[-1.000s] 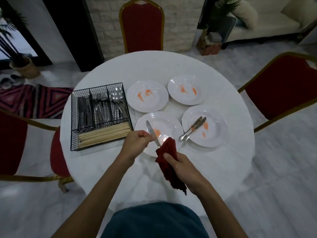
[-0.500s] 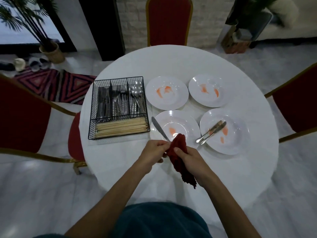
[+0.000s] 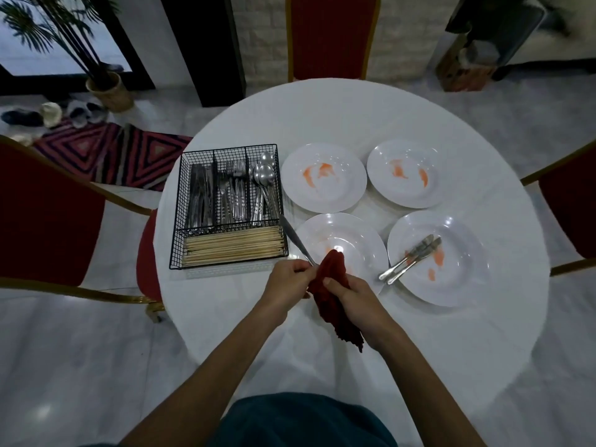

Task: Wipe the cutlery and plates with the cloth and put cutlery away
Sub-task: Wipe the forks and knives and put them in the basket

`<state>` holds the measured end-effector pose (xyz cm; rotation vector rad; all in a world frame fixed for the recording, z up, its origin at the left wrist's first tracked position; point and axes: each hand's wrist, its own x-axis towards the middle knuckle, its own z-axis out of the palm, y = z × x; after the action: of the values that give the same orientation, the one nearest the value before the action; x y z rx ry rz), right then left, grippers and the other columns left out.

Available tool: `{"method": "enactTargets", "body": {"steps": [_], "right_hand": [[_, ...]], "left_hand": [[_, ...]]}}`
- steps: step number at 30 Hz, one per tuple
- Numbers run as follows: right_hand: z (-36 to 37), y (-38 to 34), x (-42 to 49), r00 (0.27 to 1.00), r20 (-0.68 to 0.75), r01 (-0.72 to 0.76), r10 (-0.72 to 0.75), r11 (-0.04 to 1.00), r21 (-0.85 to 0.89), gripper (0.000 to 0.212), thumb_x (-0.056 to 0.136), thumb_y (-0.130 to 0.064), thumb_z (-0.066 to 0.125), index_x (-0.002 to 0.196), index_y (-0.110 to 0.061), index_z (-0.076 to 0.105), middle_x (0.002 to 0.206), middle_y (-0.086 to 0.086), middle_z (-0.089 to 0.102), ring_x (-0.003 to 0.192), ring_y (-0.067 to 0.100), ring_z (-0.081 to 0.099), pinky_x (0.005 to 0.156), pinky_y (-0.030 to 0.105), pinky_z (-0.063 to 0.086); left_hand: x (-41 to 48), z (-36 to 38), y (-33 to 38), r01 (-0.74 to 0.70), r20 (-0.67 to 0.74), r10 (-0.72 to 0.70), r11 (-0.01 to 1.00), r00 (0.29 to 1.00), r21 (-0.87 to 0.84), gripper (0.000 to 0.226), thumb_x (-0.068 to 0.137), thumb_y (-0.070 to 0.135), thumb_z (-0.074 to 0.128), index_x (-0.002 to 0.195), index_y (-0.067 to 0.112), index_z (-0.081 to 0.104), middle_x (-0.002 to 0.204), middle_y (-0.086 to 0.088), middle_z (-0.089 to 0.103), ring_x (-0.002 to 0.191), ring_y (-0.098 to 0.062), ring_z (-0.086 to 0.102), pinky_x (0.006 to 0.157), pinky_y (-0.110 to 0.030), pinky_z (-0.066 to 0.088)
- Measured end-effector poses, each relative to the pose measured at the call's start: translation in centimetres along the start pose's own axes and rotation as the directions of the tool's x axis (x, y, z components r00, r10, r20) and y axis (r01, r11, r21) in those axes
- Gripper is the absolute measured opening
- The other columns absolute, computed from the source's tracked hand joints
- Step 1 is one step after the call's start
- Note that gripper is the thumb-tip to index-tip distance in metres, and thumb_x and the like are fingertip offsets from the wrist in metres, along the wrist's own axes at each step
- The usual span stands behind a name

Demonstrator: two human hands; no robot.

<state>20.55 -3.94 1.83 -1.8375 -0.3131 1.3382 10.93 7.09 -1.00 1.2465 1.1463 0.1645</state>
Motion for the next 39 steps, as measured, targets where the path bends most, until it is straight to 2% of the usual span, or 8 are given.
{"method": "enactTargets", "body": {"steps": [4,8,12,17,22,30,36,39], "right_hand": [[0.5,0.0,0.6,1.000,0.016,-0.002,0.001,1.000,0.010,0.023,0.106,-0.033,0.053,0.114,-0.018,0.069,0.085,0.005,0.079,0.071,0.020,0.075,0.066,0.034,0.060],[0.6,-0.4,0.9,0.998,0.027,-0.050,0.049,0.998,0.033,0.021,0.105,-0.033,0.054,0.108,-0.018,0.069,0.090,0.014,0.076,0.071,0.025,0.072,0.062,0.037,0.058],[0.3,-0.7,1.4,0.998,0.026,-0.062,0.061,0.998,0.019,0.020,0.105,-0.033,0.053,0.106,-0.019,0.067,0.091,0.014,0.075,0.072,0.026,0.071,0.061,0.037,0.057],[0.4,-1.3,1.8,0.997,0.036,-0.072,0.071,0.997,0.023,0.020,0.105,-0.032,0.053,0.103,-0.018,0.067,0.077,0.007,0.074,0.062,0.020,0.070,0.058,0.035,0.056],[0.6,-1.3,2.1,0.995,0.039,-0.091,0.091,0.996,0.004,0.017,0.106,-0.033,0.052,0.102,-0.022,0.065,0.086,0.009,0.074,0.070,0.022,0.071,0.060,0.032,0.059],[-0.4,-0.1,2.0,0.989,-0.010,-0.144,0.144,0.989,0.024,0.023,0.105,-0.034,0.052,0.116,-0.016,0.063,0.097,0.010,0.072,0.078,0.024,0.072,0.054,0.025,0.056],[-1.7,0.6,1.8,0.986,-0.097,-0.115,0.133,0.978,0.172,0.021,0.103,-0.032,0.057,0.104,-0.017,0.071,0.089,0.011,0.076,0.071,0.024,0.073,0.059,0.033,0.058],[-2.1,1.1,1.6,0.984,-0.137,-0.075,0.113,0.963,0.258,0.024,0.103,-0.032,0.057,0.110,-0.015,0.072,0.086,0.014,0.075,0.069,0.026,0.071,0.059,0.036,0.055]], "left_hand": [[1.6,-0.9,0.9,-0.005,-0.070,0.001,0.999,0.998,-0.049,0.017,0.097,0.012,0.059,0.085,0.004,0.067,0.081,-0.007,0.077,0.070,-0.021,0.073,0.058,-0.029,0.056],[5.2,-5.0,2.4,0.009,-0.230,-0.048,0.986,0.972,-0.167,0.011,0.105,0.012,0.046,0.101,0.007,0.055,0.088,-0.009,0.076,0.067,-0.025,0.073,0.052,-0.031,0.054],[8.5,-10.9,3.7,0.024,-0.357,-0.044,0.998,0.933,-0.061,0.011,0.104,0.009,0.046,0.103,0.008,0.057,0.091,-0.006,0.073,0.072,-0.016,0.070,0.051,-0.024,0.052],[12.5,-17.1,4.1,0.105,-0.470,-0.038,0.988,0.882,0.117,0.014,0.096,0.001,0.055,0.100,0.002,0.069,0.089,-0.008,0.072,0.067,-0.017,0.062,0.056,-0.031,0.052],[14.3,-19.4,4.1,0.142,-0.530,0.060,0.932,0.846,0.334,0.040,0.089,0.009,0.065,0.129,0.003,0.065,0.109,-0.016,0.073,0.090,-0.030,0.069,0.086,-0.037,0.058],[15.2,-18.8,3.4,0.177,-0.464,0.132,0.807,0.876,0.564,0.041,0.089,-0.001,0.055,0.127,0.004,0.066,0.124,-0.022,0.066,0.108,-0.038,0.064,0.079,-0.031,0.049],[11.7,-12.9,4.0,-0.060,-0.443,0.424,0.772,0.790,0.632,0.030,0.093,0.002,0.057,0.121,0.006,0.068,0.113,-0.013,0.072,0.094,-0.024,0.067,0.077,-0.028,0.047],[9.2,-8.1,3.1,-0.193,-0.328,0.445,0.790,0.833,0.582,0.024,0.093,0.006,0.058,0.113,0.009,0.071,0.107,-0.007,0.072,0.091,-0.015,0.062,0.079,-0.025,0.045]]}}
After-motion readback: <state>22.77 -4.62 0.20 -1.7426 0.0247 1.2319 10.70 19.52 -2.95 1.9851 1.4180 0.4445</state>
